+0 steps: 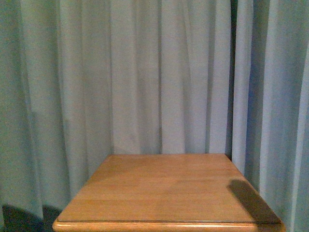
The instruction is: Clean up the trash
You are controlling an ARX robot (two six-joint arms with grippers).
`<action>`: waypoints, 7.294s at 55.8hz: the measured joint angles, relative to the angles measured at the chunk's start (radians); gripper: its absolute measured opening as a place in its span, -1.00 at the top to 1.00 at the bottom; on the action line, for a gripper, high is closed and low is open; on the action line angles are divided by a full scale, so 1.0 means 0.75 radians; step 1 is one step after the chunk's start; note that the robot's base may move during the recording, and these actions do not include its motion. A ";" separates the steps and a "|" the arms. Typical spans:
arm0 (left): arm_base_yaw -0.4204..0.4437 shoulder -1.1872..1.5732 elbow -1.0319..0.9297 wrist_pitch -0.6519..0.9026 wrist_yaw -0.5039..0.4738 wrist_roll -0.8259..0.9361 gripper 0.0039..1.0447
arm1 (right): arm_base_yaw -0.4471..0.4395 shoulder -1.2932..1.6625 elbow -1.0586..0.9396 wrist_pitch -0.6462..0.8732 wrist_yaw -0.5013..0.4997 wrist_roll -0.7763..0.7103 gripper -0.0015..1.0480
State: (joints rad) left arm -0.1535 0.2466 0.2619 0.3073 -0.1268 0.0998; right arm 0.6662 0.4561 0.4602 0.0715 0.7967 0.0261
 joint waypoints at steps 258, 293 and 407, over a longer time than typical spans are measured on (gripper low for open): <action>0.240 1.594 0.563 -0.501 0.872 1.204 0.46 | -0.468 1.117 0.413 -0.037 -0.764 0.156 0.63; 0.240 1.594 0.563 -0.501 0.872 1.204 0.46 | -0.332 1.884 0.660 0.104 -0.843 -0.046 0.64; 0.198 0.216 0.057 -0.140 0.386 -0.006 0.46 | -0.835 -0.019 0.304 -0.264 -1.515 0.434 0.64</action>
State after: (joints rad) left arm -0.0051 0.4084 0.3046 0.2020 0.1623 0.0956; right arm 0.0402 0.4419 0.6884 -0.1265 -0.3393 0.3519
